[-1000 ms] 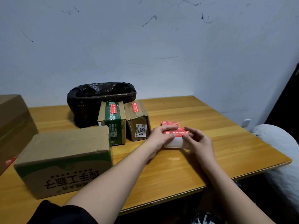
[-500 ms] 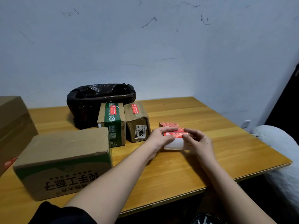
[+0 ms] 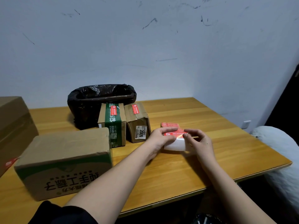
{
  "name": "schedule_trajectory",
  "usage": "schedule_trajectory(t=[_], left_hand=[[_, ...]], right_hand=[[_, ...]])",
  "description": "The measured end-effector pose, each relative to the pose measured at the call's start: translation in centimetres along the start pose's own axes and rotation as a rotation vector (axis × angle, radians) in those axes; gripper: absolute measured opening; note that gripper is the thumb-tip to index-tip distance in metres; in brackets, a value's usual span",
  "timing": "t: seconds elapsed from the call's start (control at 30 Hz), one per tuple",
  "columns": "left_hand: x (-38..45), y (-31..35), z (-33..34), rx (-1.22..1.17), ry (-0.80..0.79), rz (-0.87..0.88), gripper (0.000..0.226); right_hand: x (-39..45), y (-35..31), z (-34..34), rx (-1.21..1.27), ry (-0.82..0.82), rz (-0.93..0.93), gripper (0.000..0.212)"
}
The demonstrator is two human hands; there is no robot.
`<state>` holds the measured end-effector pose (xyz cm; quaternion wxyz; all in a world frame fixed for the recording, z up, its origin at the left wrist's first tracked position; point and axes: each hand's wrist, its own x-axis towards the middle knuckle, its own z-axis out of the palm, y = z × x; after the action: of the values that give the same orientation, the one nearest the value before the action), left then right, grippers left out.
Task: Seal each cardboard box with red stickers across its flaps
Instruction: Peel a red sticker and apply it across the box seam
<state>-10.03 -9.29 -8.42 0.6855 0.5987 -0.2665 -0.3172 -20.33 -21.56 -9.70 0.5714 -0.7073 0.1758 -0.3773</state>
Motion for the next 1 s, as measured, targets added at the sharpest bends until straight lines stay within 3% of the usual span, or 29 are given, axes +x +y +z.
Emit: schedule_trajectory(t=[0.53,0.7,1.0], left_hand=[[0.3,-0.3,0.3,-0.007,-0.008,-0.093,0.039],[0.3,-0.3,0.5,-0.011,-0.015,-0.126,0.042],[0.4,-0.4,0.1,0.126,-0.018,-0.166,0.054]], right_hand=[[0.0,-0.7,0.1,-0.258,0.033,-0.144,0.031],[-0.1,-0.6,0.0,-0.285,0.018,-0.204,0.02],[-0.1,-1.1,-0.2,-0.305,-0.03,-0.248,0.03]])
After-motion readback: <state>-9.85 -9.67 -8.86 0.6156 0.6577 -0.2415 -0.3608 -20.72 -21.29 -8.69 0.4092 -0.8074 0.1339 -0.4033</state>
